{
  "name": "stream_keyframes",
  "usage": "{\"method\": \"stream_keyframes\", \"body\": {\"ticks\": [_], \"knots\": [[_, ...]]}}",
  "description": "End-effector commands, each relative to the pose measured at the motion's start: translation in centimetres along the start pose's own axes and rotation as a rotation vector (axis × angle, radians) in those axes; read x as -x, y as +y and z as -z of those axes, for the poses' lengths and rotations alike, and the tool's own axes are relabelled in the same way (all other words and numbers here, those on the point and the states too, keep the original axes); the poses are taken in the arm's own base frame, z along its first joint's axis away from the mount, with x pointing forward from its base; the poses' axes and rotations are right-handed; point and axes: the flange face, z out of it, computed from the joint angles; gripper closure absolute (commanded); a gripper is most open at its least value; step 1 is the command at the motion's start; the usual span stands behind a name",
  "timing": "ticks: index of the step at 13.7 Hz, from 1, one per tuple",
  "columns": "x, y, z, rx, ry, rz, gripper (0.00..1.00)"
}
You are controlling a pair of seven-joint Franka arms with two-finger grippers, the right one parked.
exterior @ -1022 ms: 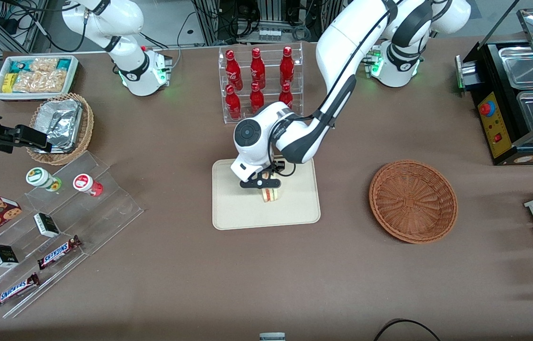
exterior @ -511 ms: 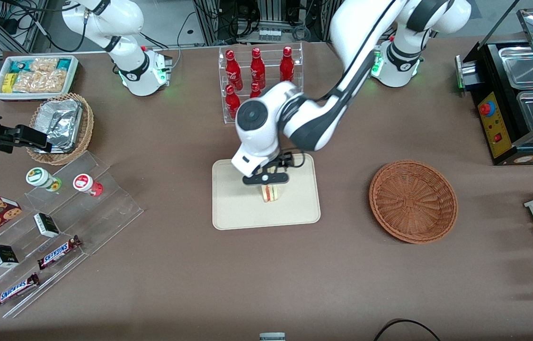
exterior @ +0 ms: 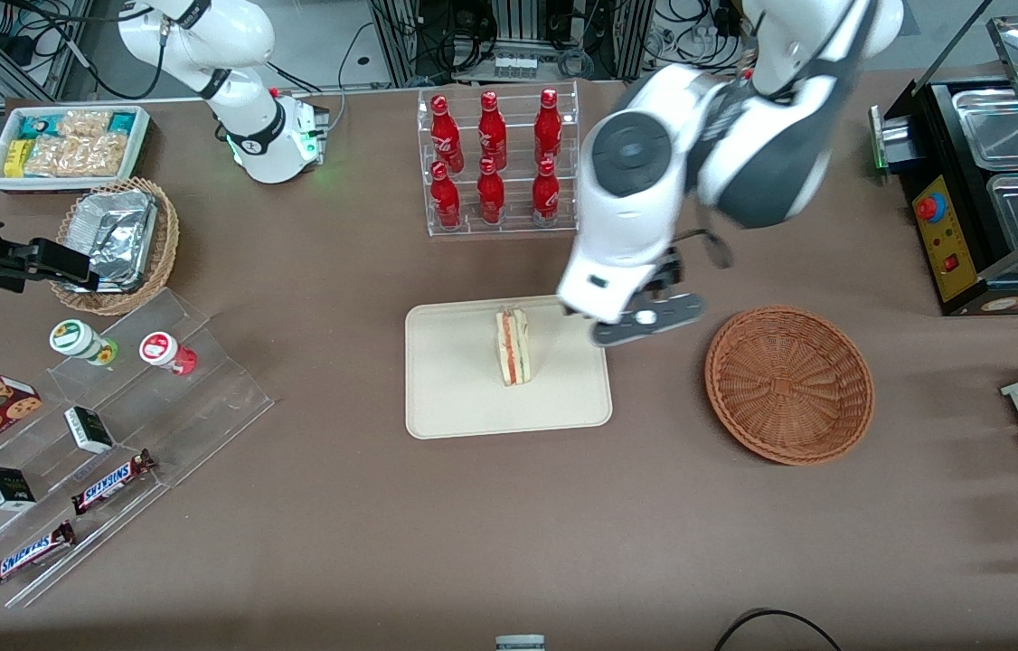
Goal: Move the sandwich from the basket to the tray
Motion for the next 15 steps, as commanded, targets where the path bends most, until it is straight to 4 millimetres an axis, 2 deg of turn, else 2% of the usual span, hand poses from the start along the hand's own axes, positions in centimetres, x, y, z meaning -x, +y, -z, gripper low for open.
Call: {"method": "stream_keyframes", "body": {"ticks": [1,4,6,8,10,12,15], "knots": [[-0.5,-6.5,2.2,0.001,-0.025,-0.036,0.00],[-2.8,-13.1,3.8,0.011,-0.040,-0.070,0.00],[-3.7,-16.4,4.8,0.029,-0.061,-0.095,0.00],[-4.2,-19.3,5.7,0.032,-0.069,-0.118,0.00],[-4.2,-21.1,6.3,0.037,-0.080,-0.142,0.00],[-4.7,-24.2,6.9,0.064,-0.079,-0.150,0.00],[-4.5,-28.0,6.4,0.085,-0.094,-0.194,0.00]]}}
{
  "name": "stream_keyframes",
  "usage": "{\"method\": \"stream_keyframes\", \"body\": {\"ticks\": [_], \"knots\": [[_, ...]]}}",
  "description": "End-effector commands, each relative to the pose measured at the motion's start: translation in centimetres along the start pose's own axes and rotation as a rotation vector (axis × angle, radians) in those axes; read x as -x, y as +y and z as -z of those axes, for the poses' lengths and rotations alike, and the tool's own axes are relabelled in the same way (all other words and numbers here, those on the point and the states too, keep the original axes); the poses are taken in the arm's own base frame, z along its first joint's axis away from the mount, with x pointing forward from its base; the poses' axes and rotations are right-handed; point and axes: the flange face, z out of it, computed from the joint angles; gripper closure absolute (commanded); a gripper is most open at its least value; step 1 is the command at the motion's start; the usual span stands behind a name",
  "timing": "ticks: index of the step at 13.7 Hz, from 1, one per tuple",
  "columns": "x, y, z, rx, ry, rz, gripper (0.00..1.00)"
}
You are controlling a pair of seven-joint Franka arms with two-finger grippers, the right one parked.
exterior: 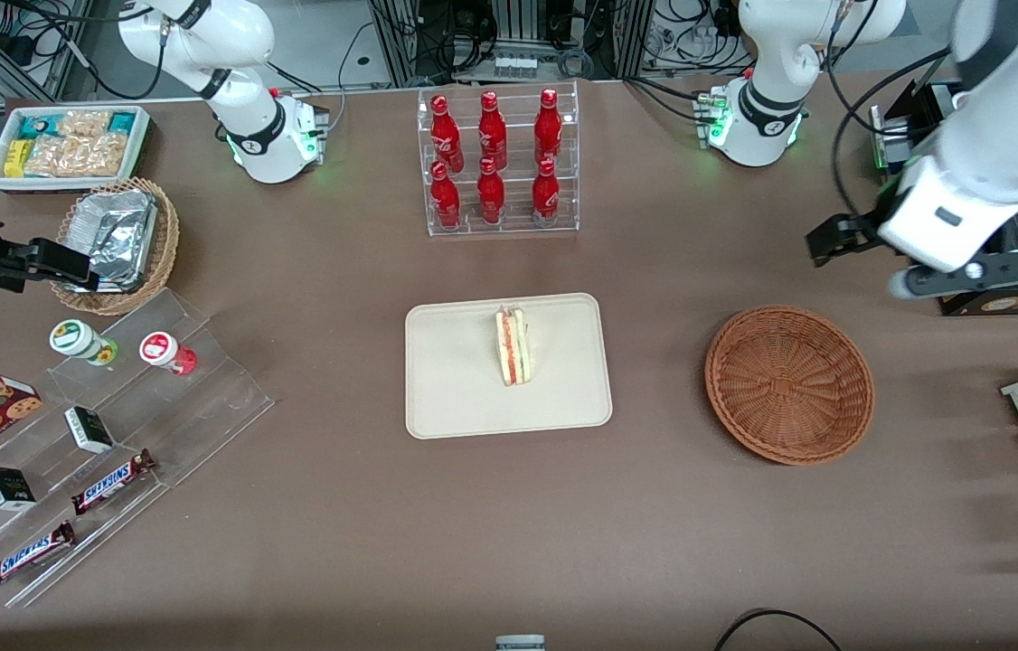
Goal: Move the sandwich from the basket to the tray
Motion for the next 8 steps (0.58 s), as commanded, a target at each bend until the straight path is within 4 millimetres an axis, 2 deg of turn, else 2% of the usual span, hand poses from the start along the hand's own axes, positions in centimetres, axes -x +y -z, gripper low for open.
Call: {"method": "stream_keyframes", "body": {"ticks": [1,5,8], "knots": [[2.0,-3.3,-0.4,0.021,-0.016,-0.049,0.00],[1.8,-5.3,-0.5,0.030,-0.015,-0.049,0.00],[0.6,-4.8,0.0,0.030,0.008,-0.055,0.00]]}}
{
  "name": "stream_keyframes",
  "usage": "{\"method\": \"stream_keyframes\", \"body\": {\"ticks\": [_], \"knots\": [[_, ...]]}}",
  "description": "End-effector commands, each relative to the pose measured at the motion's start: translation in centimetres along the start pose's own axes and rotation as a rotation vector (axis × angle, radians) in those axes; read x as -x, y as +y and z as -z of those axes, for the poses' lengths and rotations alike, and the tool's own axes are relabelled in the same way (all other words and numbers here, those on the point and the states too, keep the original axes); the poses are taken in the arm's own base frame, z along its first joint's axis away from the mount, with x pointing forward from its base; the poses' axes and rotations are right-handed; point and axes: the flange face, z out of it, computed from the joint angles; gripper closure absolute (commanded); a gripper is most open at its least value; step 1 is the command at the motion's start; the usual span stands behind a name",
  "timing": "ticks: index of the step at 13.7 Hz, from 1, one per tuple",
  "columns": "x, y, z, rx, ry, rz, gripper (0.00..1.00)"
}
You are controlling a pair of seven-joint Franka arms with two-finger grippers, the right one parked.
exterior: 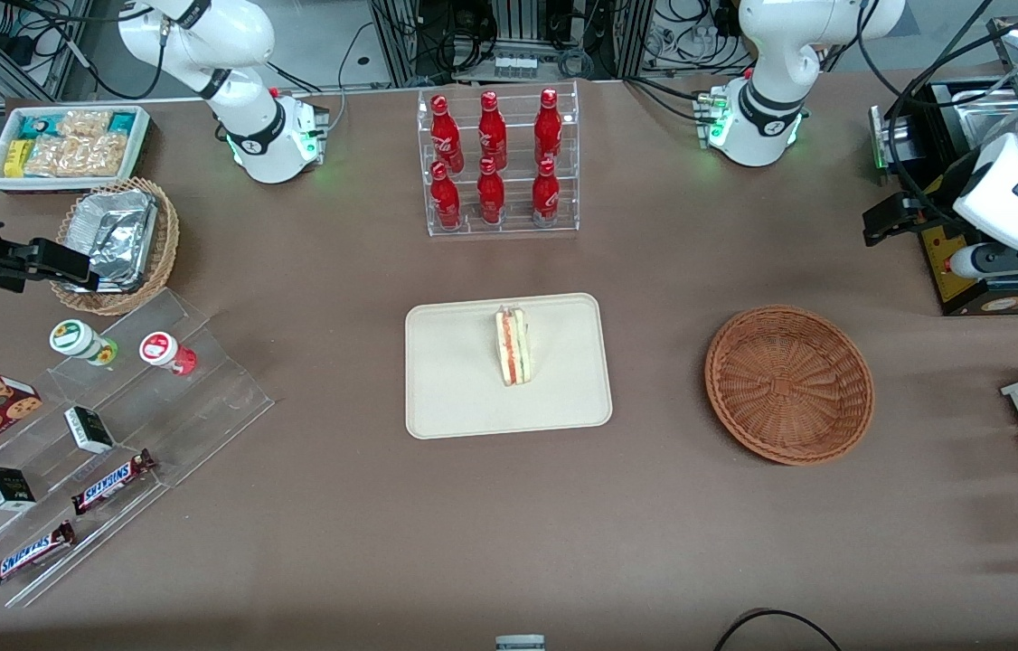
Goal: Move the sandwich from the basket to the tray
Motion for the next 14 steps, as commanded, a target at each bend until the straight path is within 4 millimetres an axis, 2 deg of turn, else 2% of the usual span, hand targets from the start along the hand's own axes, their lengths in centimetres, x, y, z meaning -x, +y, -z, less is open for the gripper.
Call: {"method": "stream_keyframes", "body": {"ticks": [1,6,7,8,14], "knots": [[-0.8,0.3,0.8,0.017,0.023,-0.014,0.00],[-1.7,0.0,1.6,0.019,0.043,-0.014,0.00],[-1.8,-0.8,1.7,0.022,0.044,0.001,0.00],[-1.8,-1.5,1.7,0.018,0.041,0.014,0.00],[-1.1,-1.9,1.9,0.003,0.022,-0.032,0.00]]}}
